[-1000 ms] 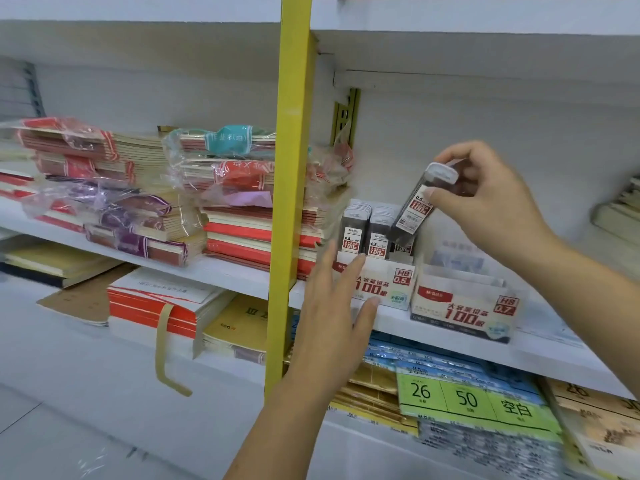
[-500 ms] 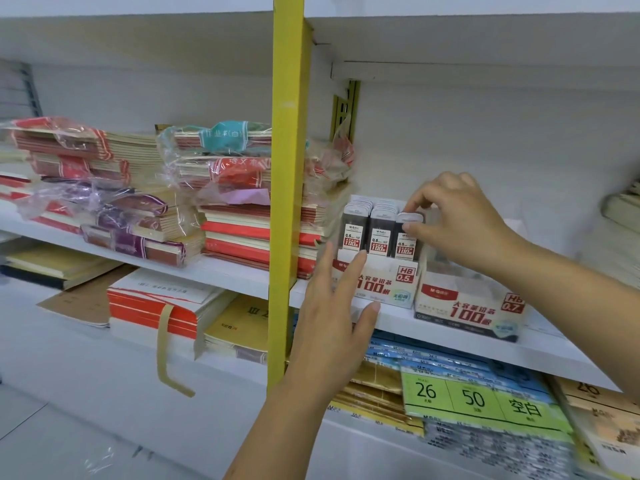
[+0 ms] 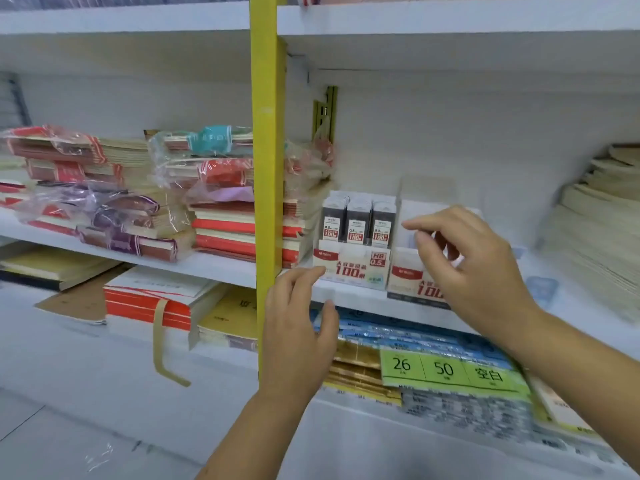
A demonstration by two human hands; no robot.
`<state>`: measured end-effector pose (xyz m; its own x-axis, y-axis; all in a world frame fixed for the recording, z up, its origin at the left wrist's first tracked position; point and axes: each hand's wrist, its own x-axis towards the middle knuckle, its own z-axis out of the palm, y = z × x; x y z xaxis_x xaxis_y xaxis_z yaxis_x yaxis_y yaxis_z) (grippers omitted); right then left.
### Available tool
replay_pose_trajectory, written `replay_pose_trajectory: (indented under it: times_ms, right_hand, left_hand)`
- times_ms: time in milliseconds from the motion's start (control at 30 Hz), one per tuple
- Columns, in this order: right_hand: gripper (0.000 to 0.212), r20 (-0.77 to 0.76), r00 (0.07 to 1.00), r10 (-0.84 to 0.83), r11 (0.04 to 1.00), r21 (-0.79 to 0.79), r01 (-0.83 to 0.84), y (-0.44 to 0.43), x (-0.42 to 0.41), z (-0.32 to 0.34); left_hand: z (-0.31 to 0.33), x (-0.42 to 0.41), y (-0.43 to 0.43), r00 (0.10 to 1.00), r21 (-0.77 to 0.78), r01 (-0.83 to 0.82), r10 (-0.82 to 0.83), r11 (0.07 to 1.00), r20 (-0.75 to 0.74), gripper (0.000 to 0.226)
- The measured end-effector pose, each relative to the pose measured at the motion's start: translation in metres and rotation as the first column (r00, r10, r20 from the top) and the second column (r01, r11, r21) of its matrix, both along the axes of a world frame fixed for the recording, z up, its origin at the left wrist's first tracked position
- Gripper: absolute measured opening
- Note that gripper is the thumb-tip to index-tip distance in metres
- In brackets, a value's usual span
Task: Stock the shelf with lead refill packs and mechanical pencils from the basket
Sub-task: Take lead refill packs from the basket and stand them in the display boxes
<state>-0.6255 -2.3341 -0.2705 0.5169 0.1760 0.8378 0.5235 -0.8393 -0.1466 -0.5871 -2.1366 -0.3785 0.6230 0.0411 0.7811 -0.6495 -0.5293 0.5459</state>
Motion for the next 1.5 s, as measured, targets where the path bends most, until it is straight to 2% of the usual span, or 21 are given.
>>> replay_pose_trajectory:
  times_ms: [67, 133, 167, 200, 267, 300, 367, 433, 533, 600, 767, 867, 933, 1033, 1100, 1233, 1267, 1367, 1400, 1500]
  right_hand:
    - [0.019, -0.134, 0.983, 0.129, 0.989, 0.095, -0.117, -0.002, -0.028, -0.04]
    - [0.015, -0.36, 0.922, 0.143, 0.985, 0.145, -0.095, -0.009, -0.044, -0.093]
    - [0.015, -0.502, 0.857, 0.114, 0.989, 0.14, -0.049, -0.015, -0.049, -0.124]
    - [0.016, -0.652, 0.754, 0.078, 0.992, 0.124, 0.004, -0.022, -0.053, -0.156]
    - [0.019, -0.882, 0.472, 0.02, 0.991, 0.079, 0.107, -0.039, -0.061, -0.225]
    - [0.02, -0.939, 0.344, -0.005, 0.987, 0.051, 0.155, -0.048, -0.066, -0.26]
    - [0.024, -0.984, 0.165, -0.065, 0.977, -0.029, 0.211, -0.06, -0.078, -0.323]
    - [0.032, -0.994, 0.059, -0.093, 0.964, -0.075, 0.254, -0.064, -0.088, -0.373]
    - [0.037, -0.998, -0.069, 0.006, 0.941, -0.018, 0.339, -0.061, -0.099, -0.432]
    - [0.044, -0.996, -0.079, 0.052, 0.916, 0.016, 0.4, -0.057, -0.101, -0.46]
    - [0.077, -0.998, 0.033, -0.055, 0.899, -0.035, 0.437, -0.038, -0.081, -0.506]
    - [0.06, -0.994, 0.083, -0.078, 0.849, -0.022, 0.528, -0.03, -0.069, -0.524]
    - [0.042, -0.989, 0.111, -0.096, 0.831, -0.018, 0.557, -0.032, -0.065, -0.531]
    - [0.02, -0.993, 0.104, -0.055, 0.826, 0.014, 0.564, -0.041, -0.058, -0.532]
    - [0.015, -0.993, 0.12, 0.009, 0.795, 0.08, 0.602, -0.046, -0.056, -0.525]
    - [0.01, -0.971, 0.217, 0.102, 0.752, 0.218, 0.623, -0.056, -0.059, -0.502]
    - [0.011, -0.971, 0.199, 0.13, 0.764, 0.227, 0.605, -0.057, -0.061, -0.498]
    - [0.013, -0.978, 0.028, 0.209, 0.839, 0.194, 0.509, -0.049, -0.07, -0.496]
    - [0.014, -0.975, -0.004, 0.223, 0.852, 0.193, 0.487, -0.043, -0.076, -0.5]
    - [0.037, -0.981, -0.016, 0.195, 0.857, 0.163, 0.489, -0.025, -0.087, -0.51]
  left_hand:
    - [-0.019, -0.015, 0.0, 0.997, 0.051, 0.051, -0.048, 0.997, -0.059, 0.037]
    - [-0.052, -0.03, 0.001, 0.955, 0.19, 0.203, -0.151, 0.961, -0.253, 0.038]
    - [-0.073, -0.036, 0.003, 0.912, 0.282, 0.289, -0.174, 0.915, -0.37, 0.039]
    - [-0.097, -0.042, 0.006, 0.857, 0.365, 0.375, -0.168, 0.852, -0.487, 0.041]
    - [-0.149, -0.05, 0.009, 0.719, 0.441, 0.512, -0.087, 0.737, -0.689, 0.044]
    - [-0.176, -0.054, 0.01, 0.64, 0.419, 0.549, -0.042, 0.723, -0.767, 0.046]
    - [-0.227, -0.065, 0.007, 0.481, 0.301, 0.543, 0.004, 0.784, -0.877, 0.045]
    - [-0.274, -0.075, 0.001, 0.346, 0.222, 0.507, 0.04, 0.833, -0.938, 0.046]
    - [-0.334, -0.091, -0.01, 0.198, 0.157, 0.498, 0.064, 0.853, -0.978, 0.05]
    - [-0.361, -0.099, -0.017, 0.158, 0.15, 0.501, 0.08, 0.852, -0.984, 0.054]
    - [-0.393, -0.096, -0.027, 0.235, 0.227, 0.378, 0.145, 0.898, -0.961, 0.066]
    - [-0.402, -0.085, -0.031, 0.253, 0.218, 0.276, 0.148, 0.936, -0.956, 0.071]
    - [-0.407, -0.079, -0.035, 0.23, 0.197, 0.245, 0.14, 0.949, -0.963, 0.069]
    - [-0.411, -0.072, -0.039, 0.193, 0.151, 0.224, 0.109, 0.963, -0.975, 0.059]
    - [-0.412, -0.069, -0.043, 0.194, 0.135, 0.206, 0.095, 0.969, -0.976, 0.051]
    - [-0.414, -0.061, -0.051, 0.212, 0.169, 0.214, 0.123, 0.962, -0.97, 0.053]
    - [-0.414, -0.06, -0.051, 0.22, 0.172, 0.219, 0.123, 0.96, -0.968, 0.053]
    - [-0.415, -0.058, -0.05, 0.222, 0.152, 0.241, 0.098, 0.958, -0.97, 0.053]
    - [-0.416, -0.058, -0.049, 0.211, 0.139, 0.239, 0.088, 0.961, -0.974, 0.053]
    - [-0.42, -0.056, -0.043, 0.172, 0.097, 0.204, 0.062, 0.974, -0.983, 0.052]
